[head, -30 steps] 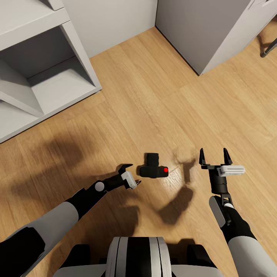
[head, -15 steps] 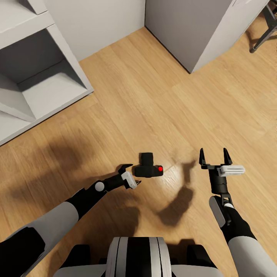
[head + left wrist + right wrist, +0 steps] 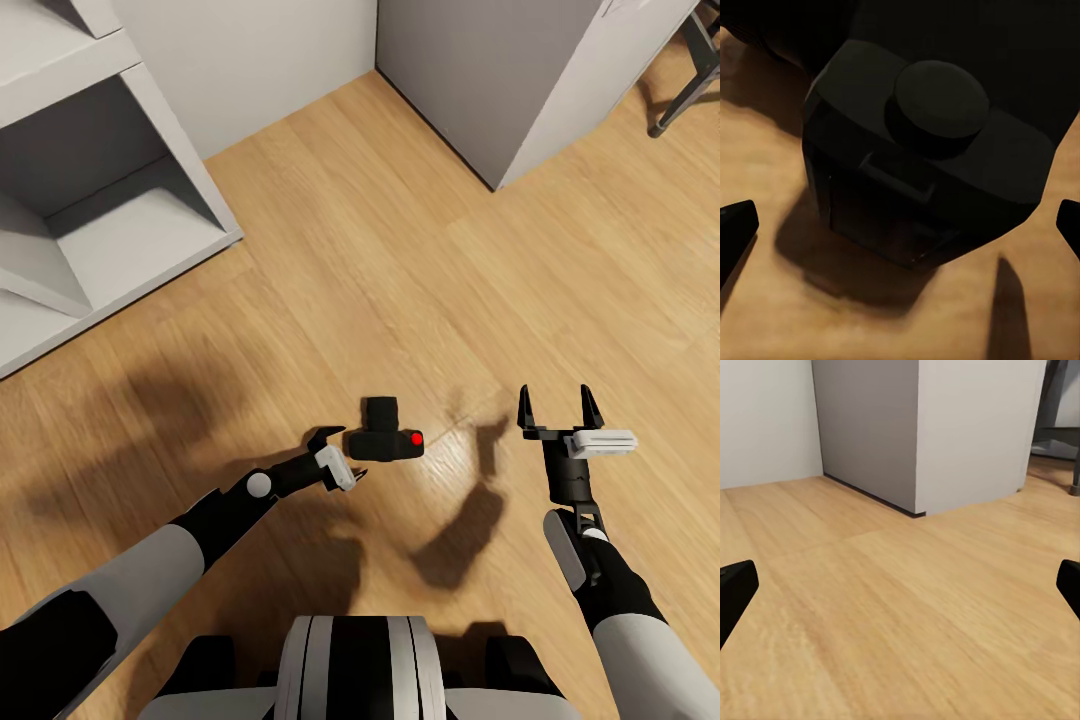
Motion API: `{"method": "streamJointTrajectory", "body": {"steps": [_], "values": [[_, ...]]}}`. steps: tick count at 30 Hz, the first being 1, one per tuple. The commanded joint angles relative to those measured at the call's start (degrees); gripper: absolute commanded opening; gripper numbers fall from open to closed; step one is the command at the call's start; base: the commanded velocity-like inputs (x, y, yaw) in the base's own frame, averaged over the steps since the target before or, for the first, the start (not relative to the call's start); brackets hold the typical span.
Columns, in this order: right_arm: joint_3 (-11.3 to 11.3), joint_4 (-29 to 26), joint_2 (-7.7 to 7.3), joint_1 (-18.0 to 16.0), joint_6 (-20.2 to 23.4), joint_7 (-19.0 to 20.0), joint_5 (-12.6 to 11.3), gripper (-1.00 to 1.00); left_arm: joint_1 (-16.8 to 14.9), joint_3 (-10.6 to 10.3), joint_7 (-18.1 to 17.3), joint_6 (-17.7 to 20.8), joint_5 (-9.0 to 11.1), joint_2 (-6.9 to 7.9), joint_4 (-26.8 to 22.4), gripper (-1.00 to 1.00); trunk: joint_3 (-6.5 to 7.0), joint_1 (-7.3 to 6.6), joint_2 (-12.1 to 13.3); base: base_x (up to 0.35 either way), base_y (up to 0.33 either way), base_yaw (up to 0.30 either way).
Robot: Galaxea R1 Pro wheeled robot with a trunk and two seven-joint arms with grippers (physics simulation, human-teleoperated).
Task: Attach the digital camera to the camera tripod in the bedroom.
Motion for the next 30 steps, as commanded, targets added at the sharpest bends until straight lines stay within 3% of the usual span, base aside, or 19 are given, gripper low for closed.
{"method": "streamJointTrajectory", "body": {"steps": [1,9,17,30], "values": [[0.0,0.0,0.02,0.0,-0.1,0.6,-0.5,1.0,0.0,-0.2,0.2,-0.3,-0.3,0.04,0.0,1.0,-0.02,-0.01,0.0,0.0,0.0,0.0],[0.1,0.0,0.53,0.0,-0.1,0.6,-0.6,1.0,0.0,-0.2,0.2,-0.3,-0.3,0.04,0.0,1.0,-0.02,-0.01,0.0,0.0,0.0,0.0],[1.2,0.0,2.31,0.0,0.0,0.6,-0.6,1.0,0.0,-0.2,0.2,-0.3,-0.3,0.04,0.0,1.0,-0.02,-0.01,0.0,0.0,0.0,0.0],[1.5,0.0,2.63,0.0,-0.1,0.6,-0.6,1.0,0.0,-0.2,0.2,-0.3,-0.3,0.04,0.0,1.0,-0.02,-0.01,0.0,0.0,0.0,0.0]]}}
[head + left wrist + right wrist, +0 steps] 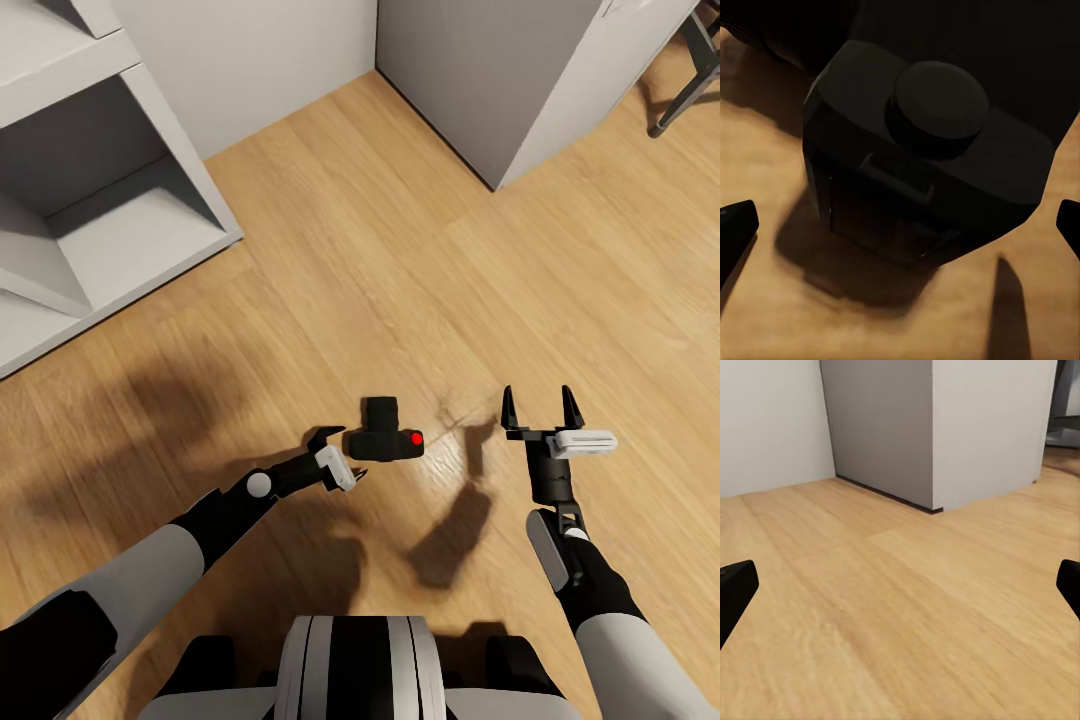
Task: Attach the digital camera to the camera tripod in the bedroom.
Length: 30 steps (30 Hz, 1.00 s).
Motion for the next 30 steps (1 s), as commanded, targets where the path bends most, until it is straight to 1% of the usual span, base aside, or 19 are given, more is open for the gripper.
{"method": "streamJointTrajectory", "body": {"steps": [1,8,18,30], "values": [[0.0,0.0,0.0,0.0,-0.1,0.6,-0.5,1.0,0.0,-0.2,0.2,-0.3,-0.3,0.04,0.0,1.0,-0.02,-0.01,0.0,0.0,0.0,0.0],[-0.1,0.1,0.01,0.0,-0.1,0.6,-0.5,1.0,0.0,-0.2,0.2,-0.3,-0.3,0.04,0.1,1.0,-0.02,-0.01,0.0,0.0,0.0,-0.008],[-0.1,0.1,0.01,0.0,-0.1,0.5,-0.5,1.0,0.0,-0.2,0.2,-0.3,-0.3,0.04,0.1,1.0,0.14,-0.01,0.0,0.0,0.0,-0.103],[0.0,0.3,0.01,0.0,-0.2,0.6,-0.5,1.0,0.0,-0.2,0.2,-0.3,-0.3,0.04,0.1,1.0,0.15,-0.01,0.0,0.0,0.0,-0.005]]}}
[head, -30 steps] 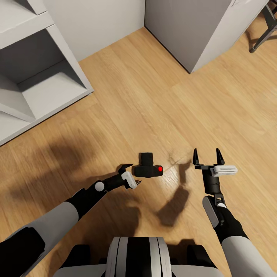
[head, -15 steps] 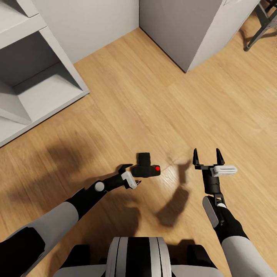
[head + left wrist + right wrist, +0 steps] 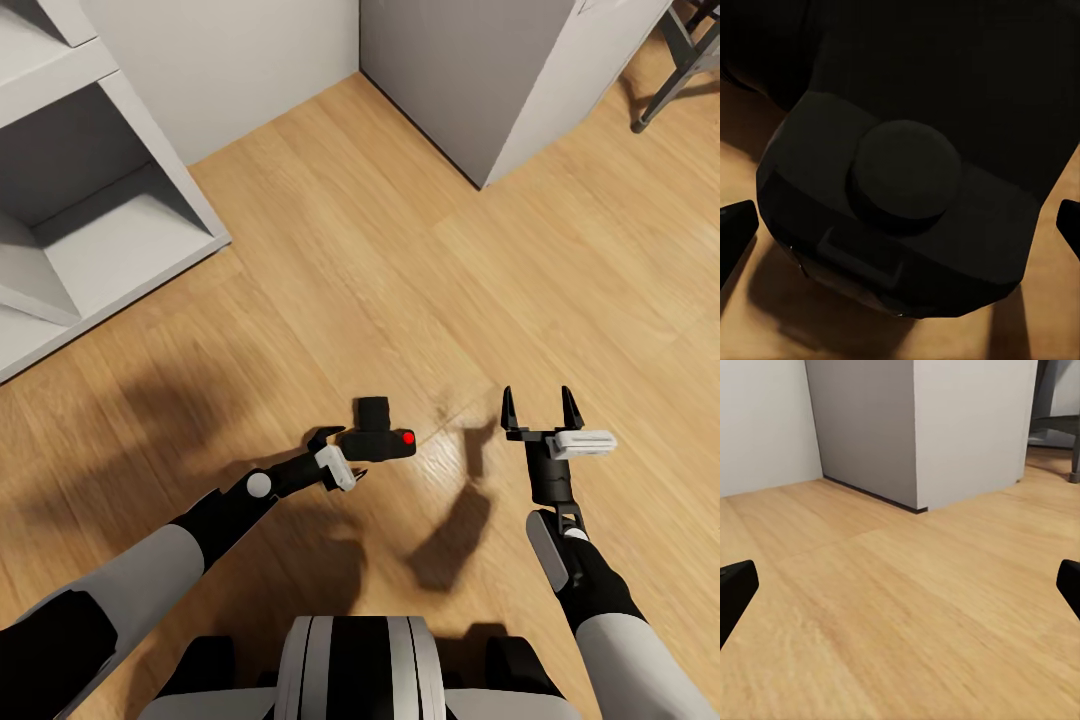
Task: Attach the digital camera to the camera tripod in the bedroom.
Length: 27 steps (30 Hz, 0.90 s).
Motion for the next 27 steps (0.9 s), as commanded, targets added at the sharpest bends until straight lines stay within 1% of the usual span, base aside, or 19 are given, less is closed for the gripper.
{"method": "streamJointTrajectory", "body": {"steps": [1,27], "values": [[0.0,0.0,0.0,0.0,-0.1,0.6,-0.5,1.0,0.0,-0.2,0.2,-0.3,-0.3,0.04,0.0,1.0,-0.02,-0.01,0.0,0.0,0.0,0.0],[0.0,0.0,0.0,0.0,-0.1,0.6,-0.5,1.0,0.0,-0.1,0.2,-0.8,-0.3,0.16,-0.3,1.0,-0.02,-0.01,0.0,0.0,0.0,0.0]]}}
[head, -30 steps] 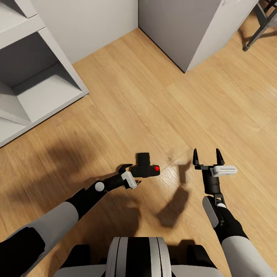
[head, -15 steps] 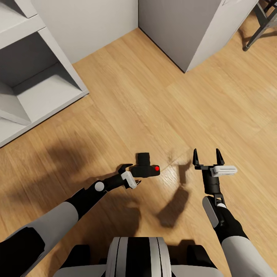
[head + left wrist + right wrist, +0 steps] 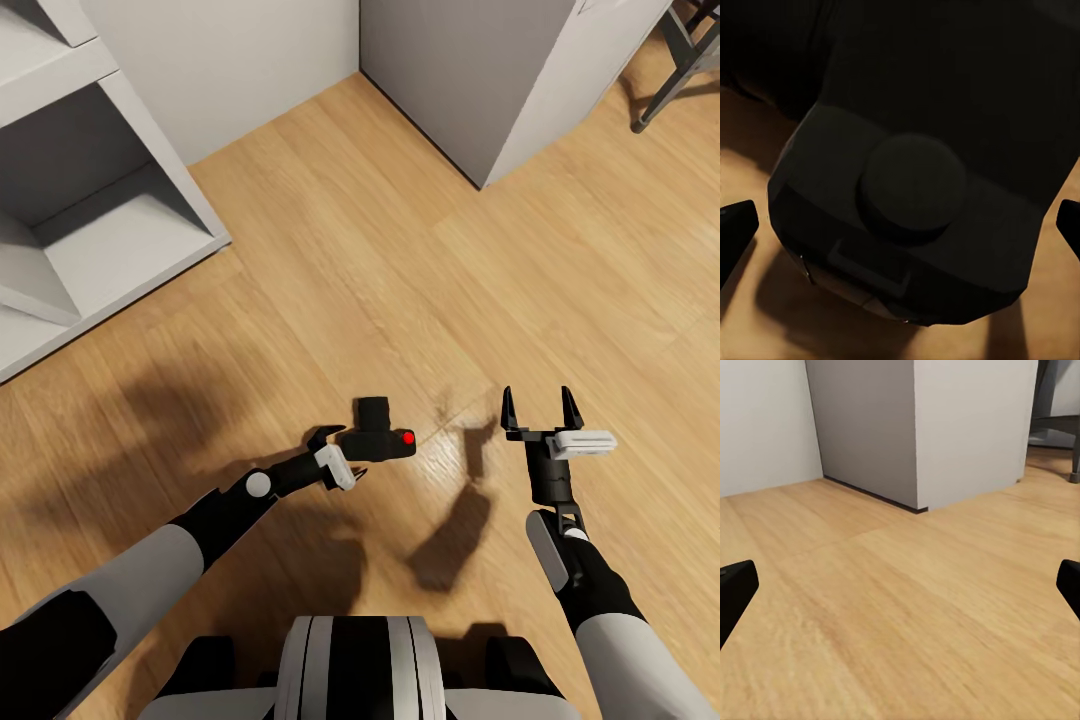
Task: Attach the digital camera to the camera tripod in the bedroom.
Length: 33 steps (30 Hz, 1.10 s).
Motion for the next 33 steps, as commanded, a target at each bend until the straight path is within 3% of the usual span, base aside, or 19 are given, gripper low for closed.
{"method": "streamJointTrajectory", "body": {"steps": [1,17,18,33], "values": [[0.0,0.0,0.0,0.0,-0.1,0.6,-0.5,1.0,0.0,-0.2,0.2,-0.3,-0.3,0.07,0.0,1.0,-0.02,-0.01,0.0,0.0,0.0,0.0],[0.0,0.0,0.0,0.0,-0.1,0.6,-0.5,1.0,0.0,-0.2,0.2,-0.3,-0.3,0.12,0.0,1.0,-0.02,-0.01,0.0,0.0,0.0,0.0],[0.0,0.0,0.0,0.0,-0.1,0.6,-0.5,1.0,0.0,-0.2,0.2,-0.3,-0.3,0.11,0.0,-1.0,-0.02,-0.01,0.0,0.0,0.0,0.0],[0.0,0.0,0.0,0.0,-0.1,0.6,-0.5,1.0,0.0,-0.1,0.2,-0.3,-0.2,0.01,0.0,-1.0,-0.02,-0.01,0.0,0.0,0.0,0.0]]}}
